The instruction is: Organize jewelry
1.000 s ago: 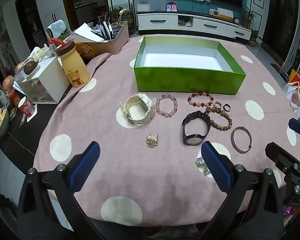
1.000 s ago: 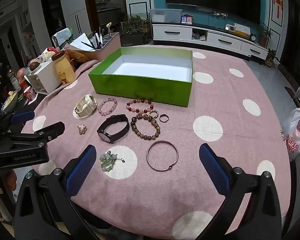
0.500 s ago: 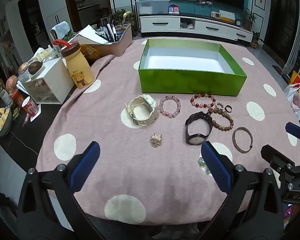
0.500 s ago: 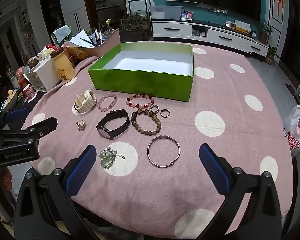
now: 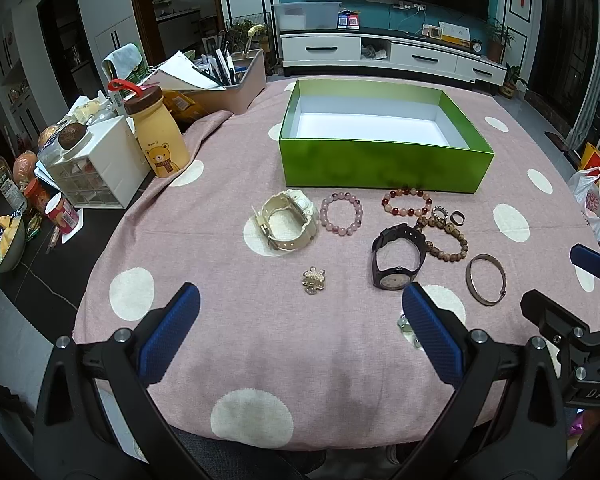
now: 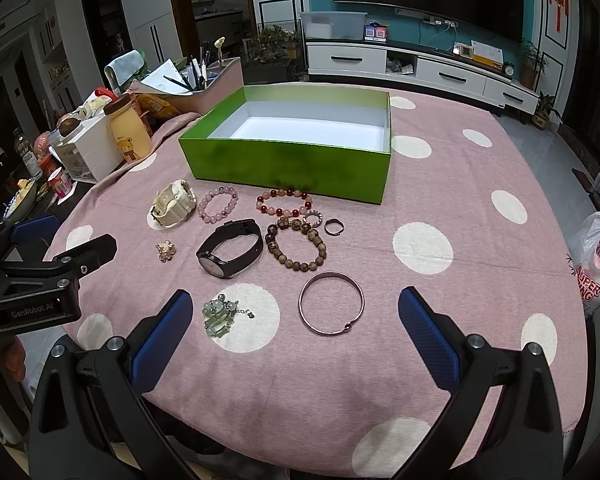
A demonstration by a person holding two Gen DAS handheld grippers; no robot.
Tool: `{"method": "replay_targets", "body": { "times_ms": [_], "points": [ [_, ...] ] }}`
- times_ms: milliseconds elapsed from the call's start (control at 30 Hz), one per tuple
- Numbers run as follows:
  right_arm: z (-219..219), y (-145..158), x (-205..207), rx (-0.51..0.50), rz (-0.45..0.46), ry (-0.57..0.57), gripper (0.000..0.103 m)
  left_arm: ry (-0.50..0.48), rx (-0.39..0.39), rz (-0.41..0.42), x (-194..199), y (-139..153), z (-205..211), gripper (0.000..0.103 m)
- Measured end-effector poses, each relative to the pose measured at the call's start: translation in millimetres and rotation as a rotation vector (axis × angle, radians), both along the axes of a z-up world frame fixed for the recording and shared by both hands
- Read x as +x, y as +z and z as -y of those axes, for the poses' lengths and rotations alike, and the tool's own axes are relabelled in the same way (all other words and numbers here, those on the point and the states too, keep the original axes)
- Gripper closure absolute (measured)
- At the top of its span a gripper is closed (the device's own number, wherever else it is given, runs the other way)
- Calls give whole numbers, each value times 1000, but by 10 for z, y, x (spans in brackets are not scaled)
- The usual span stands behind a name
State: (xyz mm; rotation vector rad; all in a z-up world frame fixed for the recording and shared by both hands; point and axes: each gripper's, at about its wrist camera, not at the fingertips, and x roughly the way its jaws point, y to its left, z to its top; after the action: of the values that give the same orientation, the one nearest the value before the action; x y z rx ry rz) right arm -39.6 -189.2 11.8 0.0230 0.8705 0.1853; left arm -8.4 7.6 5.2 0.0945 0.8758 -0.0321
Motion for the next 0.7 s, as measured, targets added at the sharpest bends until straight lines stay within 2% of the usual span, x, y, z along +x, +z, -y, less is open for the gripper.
{"method": "replay_targets", "body": {
  "times_ms": [700],
  "points": [
    [-65,37,-17,5,2,8,1,0,2,-1,-4,-2,28,2]
  ]
}}
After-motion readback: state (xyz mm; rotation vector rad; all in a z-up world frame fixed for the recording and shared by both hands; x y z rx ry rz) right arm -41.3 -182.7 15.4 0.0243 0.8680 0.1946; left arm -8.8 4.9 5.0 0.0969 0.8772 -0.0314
